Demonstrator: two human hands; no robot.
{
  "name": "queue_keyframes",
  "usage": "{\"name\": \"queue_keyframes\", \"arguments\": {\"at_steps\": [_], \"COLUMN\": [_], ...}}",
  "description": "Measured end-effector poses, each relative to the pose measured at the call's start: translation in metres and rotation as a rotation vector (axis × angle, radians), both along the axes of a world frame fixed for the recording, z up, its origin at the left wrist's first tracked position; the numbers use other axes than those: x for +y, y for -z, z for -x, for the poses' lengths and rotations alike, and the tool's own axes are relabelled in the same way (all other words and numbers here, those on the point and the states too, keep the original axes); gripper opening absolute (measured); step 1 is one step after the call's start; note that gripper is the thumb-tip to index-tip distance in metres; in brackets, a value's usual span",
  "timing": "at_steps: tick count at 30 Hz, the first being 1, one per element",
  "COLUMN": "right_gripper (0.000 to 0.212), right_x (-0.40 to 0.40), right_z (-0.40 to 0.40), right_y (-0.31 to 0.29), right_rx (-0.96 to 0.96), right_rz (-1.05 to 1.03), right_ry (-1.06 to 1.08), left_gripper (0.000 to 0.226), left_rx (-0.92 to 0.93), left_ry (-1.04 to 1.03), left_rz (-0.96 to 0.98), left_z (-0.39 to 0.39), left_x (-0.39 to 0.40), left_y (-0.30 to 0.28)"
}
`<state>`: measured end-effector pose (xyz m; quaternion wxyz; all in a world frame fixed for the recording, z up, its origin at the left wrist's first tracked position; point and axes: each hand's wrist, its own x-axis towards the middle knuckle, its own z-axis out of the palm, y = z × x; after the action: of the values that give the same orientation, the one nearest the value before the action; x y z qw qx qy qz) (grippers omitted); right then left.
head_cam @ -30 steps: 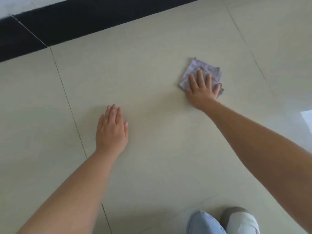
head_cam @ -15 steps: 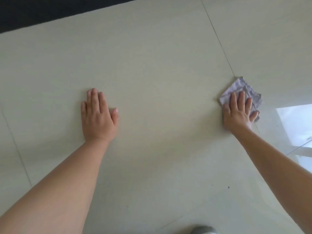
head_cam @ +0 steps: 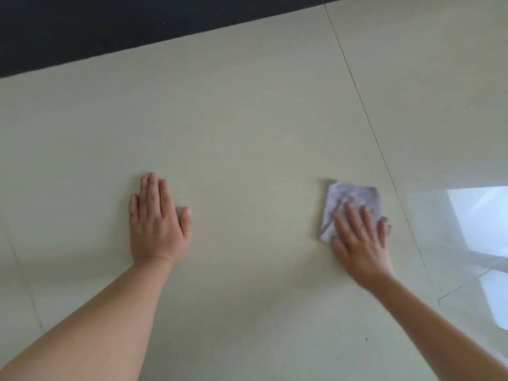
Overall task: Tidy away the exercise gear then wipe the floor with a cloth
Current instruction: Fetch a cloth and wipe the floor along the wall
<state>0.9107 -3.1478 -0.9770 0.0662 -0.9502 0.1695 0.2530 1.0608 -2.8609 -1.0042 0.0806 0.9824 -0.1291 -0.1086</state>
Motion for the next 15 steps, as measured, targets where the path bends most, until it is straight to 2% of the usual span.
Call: {"name": "queue_keyframes", "arguments": {"at_steps": [1, 3, 5, 7, 10, 13, 15], "right_gripper": [0.066, 0.056, 0.052, 0.052, 0.051, 0.051, 0.05], "right_x": [-0.013, -0.03, -0.033, -0.023, 0.023, 0.095, 0.128], "right_z": [-0.018, -0.075, -0.145, -0.208, -0.253, -0.238, -0.202], "right_y": [-0.003, -0.002, 0.001, 0.004, 0.007, 0.003, 0.008], "right_rx": [0.009, -0.044, -0.073, -0.082, -0.071, -0.091, -0.096], "right_rz": [0.007, 0.027, 0.043, 0.045, -0.01, -0.09, -0.142], "right_ry": [0.168, 0.446, 0.496, 0.41, 0.122, -0.212, -0.319], "left_gripper": [0.067, 0.066, 0.064, 0.063, 0.063, 0.063, 0.062], "left_rx": [-0.009, -0.025, -0.041, -0.056, -0.066, -0.049, -0.039], "left_ry": [0.011, 0.03, 0.038, 0.042, 0.037, 0.057, 0.061], "left_rz": [-0.008, -0.02, -0.023, -0.025, -0.032, -0.059, -0.066], "left_z": [-0.001, -0.003, -0.003, -0.002, -0.002, -0.003, -0.003], "left_x": [0.0, 0.0, 0.003, 0.004, 0.003, 0.001, 0.001], "left_y": [0.0, 0.001, 0.002, 0.004, 0.006, 0.002, 0.001]}}
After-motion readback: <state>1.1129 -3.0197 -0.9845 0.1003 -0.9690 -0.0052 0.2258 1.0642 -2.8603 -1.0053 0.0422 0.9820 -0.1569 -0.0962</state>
